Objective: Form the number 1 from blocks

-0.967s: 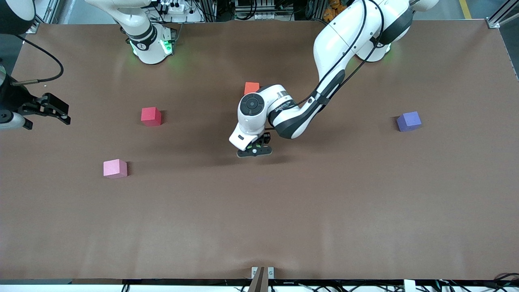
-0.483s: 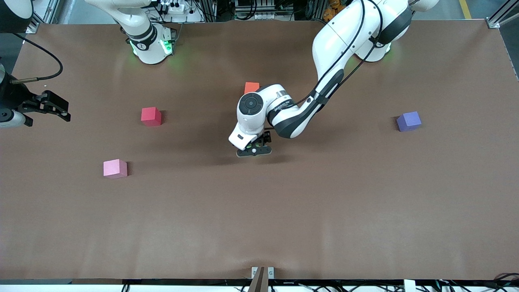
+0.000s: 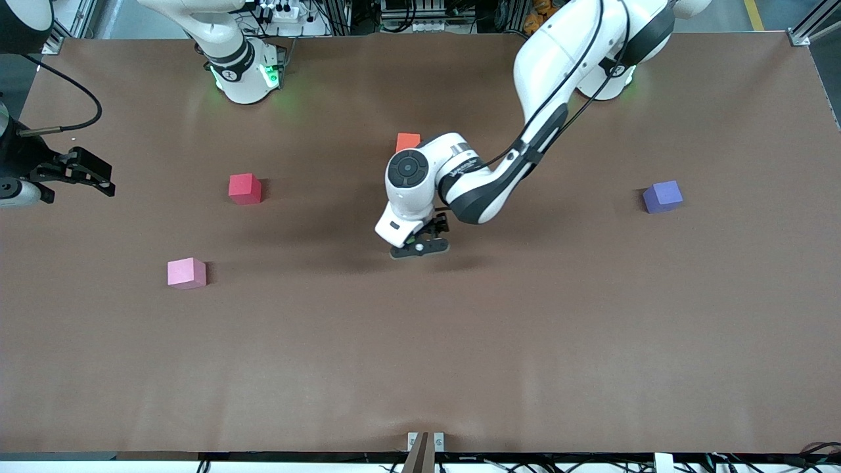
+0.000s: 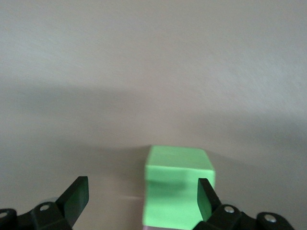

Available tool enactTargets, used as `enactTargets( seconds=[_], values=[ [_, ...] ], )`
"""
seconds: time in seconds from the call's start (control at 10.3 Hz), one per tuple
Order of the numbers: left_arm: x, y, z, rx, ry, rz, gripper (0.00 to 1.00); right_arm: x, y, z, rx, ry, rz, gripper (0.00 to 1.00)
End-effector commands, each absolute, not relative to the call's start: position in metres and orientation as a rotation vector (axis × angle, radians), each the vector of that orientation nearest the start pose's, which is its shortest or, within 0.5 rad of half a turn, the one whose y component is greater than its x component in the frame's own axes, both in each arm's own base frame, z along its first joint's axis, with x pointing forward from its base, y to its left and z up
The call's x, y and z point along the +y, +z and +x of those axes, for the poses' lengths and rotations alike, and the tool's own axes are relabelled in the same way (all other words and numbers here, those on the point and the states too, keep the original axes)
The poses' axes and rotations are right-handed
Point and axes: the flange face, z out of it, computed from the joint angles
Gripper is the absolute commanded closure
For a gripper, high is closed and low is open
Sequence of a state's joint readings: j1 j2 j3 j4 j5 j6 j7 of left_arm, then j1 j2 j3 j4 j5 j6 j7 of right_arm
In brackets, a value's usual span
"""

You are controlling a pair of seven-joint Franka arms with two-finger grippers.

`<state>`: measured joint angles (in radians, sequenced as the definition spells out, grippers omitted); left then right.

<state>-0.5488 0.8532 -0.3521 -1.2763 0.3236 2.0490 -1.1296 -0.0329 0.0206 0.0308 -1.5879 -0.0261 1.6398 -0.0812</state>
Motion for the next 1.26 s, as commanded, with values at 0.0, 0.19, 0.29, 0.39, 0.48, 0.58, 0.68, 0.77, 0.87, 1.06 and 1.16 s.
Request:
enactTargets(
  seconds=[0.0, 0.19, 0.29, 0.39, 0.48, 0.58, 0.68, 0.77, 0.87, 1.06, 1.16],
  values=[
    [-0.468, 0.318, 0.565, -0.474, -0.026, -3.033, 0.0, -0.006, 0.619, 0.568, -0.052, -0.053, -3.157, 0.0],
    [-0.4, 0.386, 0.605, -0.646, -0.095, -3.01, 0.0, -0.005, 0.62, 0.568, -0.056, -0.055, -3.157, 0.0],
    [-0.362, 0.415, 0.625, -0.736, -0.141, -3.009, 0.0, -0.005, 0.622, 0.569, -0.056, -0.062, -3.157, 0.0],
    [-0.327, 0.437, 0.641, -0.817, -0.187, -2.997, 0.0, -0.005, 0.622, 0.569, -0.056, -0.062, -3.157, 0.0],
    [-0.295, 0.451, 0.654, -0.858, -0.214, -2.989, 0.0, -0.005, 0.623, 0.569, -0.056, -0.065, -3.157, 0.0],
    [-0.265, 0.462, 0.664, -0.854, -0.229, -2.99, 0.0, -0.005, 0.623, 0.569, -0.056, -0.065, -3.157, 0.0],
    [-0.24, 0.465, 0.67, -0.828, -0.21, -2.984, 0.0, -0.006, 0.623, 0.569, -0.052, -0.065, -3.157, 0.0],
    [-0.217, 0.466, 0.67, -0.771, -0.159, -2.966, 0.0, -0.006, 0.623, 0.569, -0.052, -0.065, -3.157, 0.0],
    [-0.201, 0.466, 0.663, -0.688, -0.084, -2.962, 0.0, -0.006, 0.623, 0.568, -0.052, -0.062, -3.157, 0.0],
    [-0.172, 0.473, 0.624, -0.491, 0.039, -3.007, 0.0, -0.007, 0.624, 0.568, -0.049, -0.065, -3.157, 0.0],
    [-0.164, 0.468, 0.602, -0.429, 0.09, -2.999, 0.0, -0.01, 0.626, 0.566, -0.042, -0.074, -3.158, 0.0]
  ],
)
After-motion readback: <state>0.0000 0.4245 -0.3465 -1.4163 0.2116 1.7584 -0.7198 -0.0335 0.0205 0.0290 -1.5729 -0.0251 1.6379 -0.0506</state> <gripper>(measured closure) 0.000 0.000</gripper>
